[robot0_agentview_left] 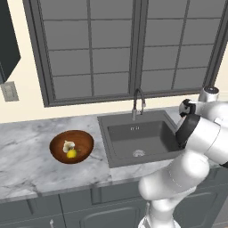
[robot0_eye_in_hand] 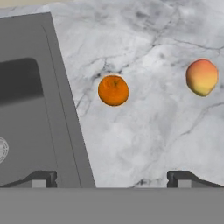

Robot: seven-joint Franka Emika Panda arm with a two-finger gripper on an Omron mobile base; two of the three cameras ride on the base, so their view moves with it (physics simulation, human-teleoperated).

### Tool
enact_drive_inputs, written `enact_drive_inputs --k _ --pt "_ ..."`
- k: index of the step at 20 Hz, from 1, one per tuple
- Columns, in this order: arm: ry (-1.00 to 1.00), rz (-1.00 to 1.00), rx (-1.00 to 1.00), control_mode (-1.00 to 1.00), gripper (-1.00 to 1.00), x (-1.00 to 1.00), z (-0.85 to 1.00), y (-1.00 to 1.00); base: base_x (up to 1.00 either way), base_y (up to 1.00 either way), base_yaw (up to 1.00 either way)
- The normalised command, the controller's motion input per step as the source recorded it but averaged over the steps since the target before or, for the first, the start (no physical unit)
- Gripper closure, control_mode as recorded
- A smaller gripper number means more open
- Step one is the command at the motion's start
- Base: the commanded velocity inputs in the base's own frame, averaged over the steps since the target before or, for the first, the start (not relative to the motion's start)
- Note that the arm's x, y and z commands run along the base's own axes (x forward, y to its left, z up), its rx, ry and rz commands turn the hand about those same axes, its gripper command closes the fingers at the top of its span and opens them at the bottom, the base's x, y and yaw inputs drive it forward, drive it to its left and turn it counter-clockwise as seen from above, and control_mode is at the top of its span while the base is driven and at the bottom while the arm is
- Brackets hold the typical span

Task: There is a mixed pile of frozen fruits and vegetables on the counter. Locate all the frozen vegetables and place the items in a bowl on the counter. Take all the frozen fruits and defrost them in a running sink.

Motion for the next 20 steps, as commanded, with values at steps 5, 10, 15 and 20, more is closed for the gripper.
enact_drive_inputs --k 5,10,15,20 --pt "0.04 0.04 0.02 -1.00 -1.00 0.19 -0.20 -0.19 0.00 0.00 0.00" --pt "0.01 0.06 0.06 -1.00 -1.00 0.25 -0.07 -0.08 0.00 0.00 0.00" --pt "0.00 0.06 0.04 -1.00 -1.00 0.22 -0.15 -0.11 0.00 0.00 0.00" --pt "0.03 0.05 0.02 -1.00 -1.00 0.23 -0.25 -0.14 0.00 0.00 0.00"
